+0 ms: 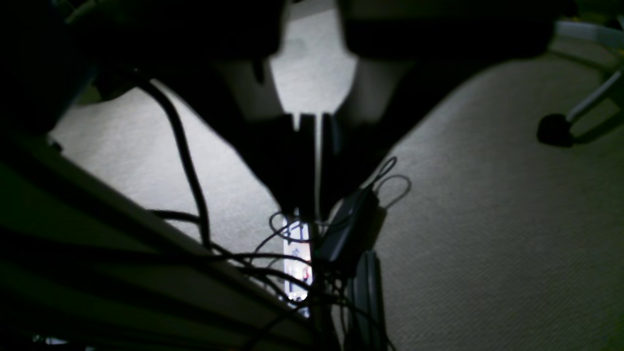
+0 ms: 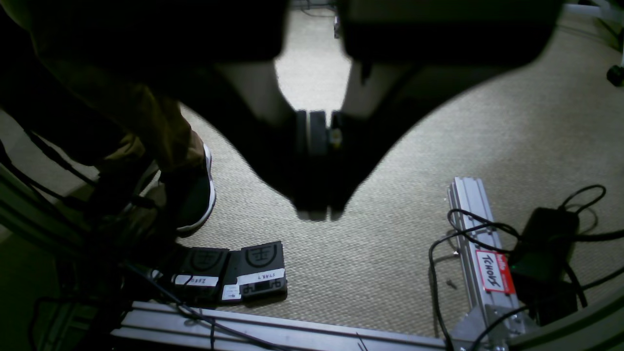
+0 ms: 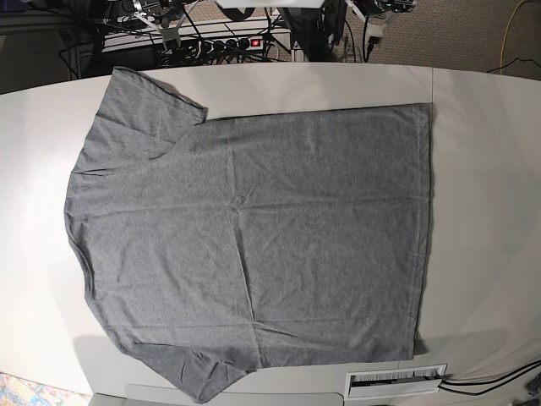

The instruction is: Fold the T-shirt properly

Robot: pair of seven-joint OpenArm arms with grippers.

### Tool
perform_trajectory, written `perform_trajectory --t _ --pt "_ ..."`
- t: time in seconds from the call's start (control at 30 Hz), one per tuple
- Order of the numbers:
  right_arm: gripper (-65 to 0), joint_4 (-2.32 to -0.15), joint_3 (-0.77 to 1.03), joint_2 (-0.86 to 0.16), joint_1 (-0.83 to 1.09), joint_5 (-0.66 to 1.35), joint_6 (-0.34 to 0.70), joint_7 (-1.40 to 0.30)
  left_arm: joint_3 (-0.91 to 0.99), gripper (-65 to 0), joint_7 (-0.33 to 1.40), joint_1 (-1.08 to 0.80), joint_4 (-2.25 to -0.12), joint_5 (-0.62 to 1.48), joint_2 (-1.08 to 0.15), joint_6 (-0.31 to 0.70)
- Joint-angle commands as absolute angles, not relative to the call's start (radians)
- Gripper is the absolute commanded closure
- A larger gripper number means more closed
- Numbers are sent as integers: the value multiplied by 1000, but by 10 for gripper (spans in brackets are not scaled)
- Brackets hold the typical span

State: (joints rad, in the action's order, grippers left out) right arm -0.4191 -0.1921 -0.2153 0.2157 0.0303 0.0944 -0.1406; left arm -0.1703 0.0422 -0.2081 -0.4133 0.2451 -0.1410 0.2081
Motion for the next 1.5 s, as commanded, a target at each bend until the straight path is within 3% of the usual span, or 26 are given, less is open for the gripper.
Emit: perform_trajectory --t 0.0,1.0,1.47 --pt "0 -424 -189 -225 218 33 89 -129 -173 0 32 -216 -419 247 -144 219" --pt "0 -426 -189 -226 219 33 90 -142 -173 0 33 -223 -419 246 -145 220" --pt "0 -582 -189 -308 383 33 175 -208 -173 0 33 -416 -563 243 -218 220"
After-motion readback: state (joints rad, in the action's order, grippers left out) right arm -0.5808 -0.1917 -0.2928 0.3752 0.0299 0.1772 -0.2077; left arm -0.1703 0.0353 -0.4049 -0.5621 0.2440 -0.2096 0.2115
